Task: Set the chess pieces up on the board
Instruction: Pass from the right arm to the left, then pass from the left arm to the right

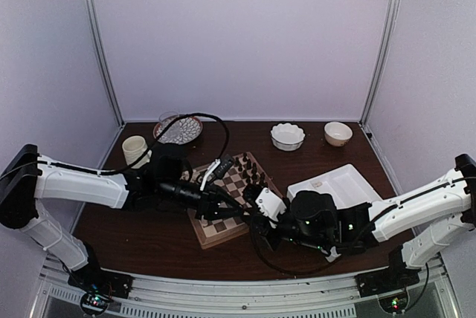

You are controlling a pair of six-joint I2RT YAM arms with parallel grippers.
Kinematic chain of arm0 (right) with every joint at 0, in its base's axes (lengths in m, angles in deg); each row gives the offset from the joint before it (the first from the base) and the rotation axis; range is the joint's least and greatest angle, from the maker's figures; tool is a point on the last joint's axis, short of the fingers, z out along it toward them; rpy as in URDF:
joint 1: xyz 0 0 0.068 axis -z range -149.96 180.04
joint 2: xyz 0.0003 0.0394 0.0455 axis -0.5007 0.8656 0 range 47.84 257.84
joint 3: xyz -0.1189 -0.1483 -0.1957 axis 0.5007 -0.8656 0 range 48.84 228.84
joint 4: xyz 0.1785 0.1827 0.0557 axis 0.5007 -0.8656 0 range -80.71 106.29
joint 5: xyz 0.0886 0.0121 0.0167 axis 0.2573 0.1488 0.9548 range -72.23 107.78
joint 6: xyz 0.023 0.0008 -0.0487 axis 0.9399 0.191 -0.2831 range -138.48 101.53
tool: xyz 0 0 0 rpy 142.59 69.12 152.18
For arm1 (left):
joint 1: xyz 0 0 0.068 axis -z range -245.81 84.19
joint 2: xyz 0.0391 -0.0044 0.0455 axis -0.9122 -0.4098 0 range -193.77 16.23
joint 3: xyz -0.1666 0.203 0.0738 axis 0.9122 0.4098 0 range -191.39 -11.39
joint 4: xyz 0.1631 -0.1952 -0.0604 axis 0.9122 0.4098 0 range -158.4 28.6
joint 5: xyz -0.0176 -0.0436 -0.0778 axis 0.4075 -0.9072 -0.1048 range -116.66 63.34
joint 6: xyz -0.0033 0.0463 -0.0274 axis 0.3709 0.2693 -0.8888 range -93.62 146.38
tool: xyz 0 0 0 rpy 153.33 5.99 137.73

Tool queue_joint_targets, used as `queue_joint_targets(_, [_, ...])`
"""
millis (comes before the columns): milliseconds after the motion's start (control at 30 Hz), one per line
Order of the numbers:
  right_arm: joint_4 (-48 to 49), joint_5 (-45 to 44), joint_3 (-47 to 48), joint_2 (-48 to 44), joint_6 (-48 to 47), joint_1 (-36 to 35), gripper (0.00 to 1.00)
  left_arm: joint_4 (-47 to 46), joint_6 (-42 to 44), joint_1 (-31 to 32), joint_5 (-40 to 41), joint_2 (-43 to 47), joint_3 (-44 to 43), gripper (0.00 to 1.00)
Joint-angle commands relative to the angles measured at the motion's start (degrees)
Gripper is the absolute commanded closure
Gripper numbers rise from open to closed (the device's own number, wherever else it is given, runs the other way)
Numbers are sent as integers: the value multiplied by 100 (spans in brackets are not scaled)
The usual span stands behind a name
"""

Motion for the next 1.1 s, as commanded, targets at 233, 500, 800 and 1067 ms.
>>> queue_joint_targets(233, [157, -147, 77, -37, 2, -38, 79, 51, 139, 31, -129, -37, -200, 97])
queue_joint_targets(500, [560, -96, -515, -509, 259, -73, 51, 95, 197, 27, -47, 93, -163, 99])
queue_joint_targets(800, [1140, 444, -1067, -885, 1155, -72, 49, -333, 127, 31, -57, 445, 120, 100])
queue_joint_targets(1067, [2570, 958, -1380, -668, 1859, -73, 49, -1311, -65, 31, 95, 856, 645, 100])
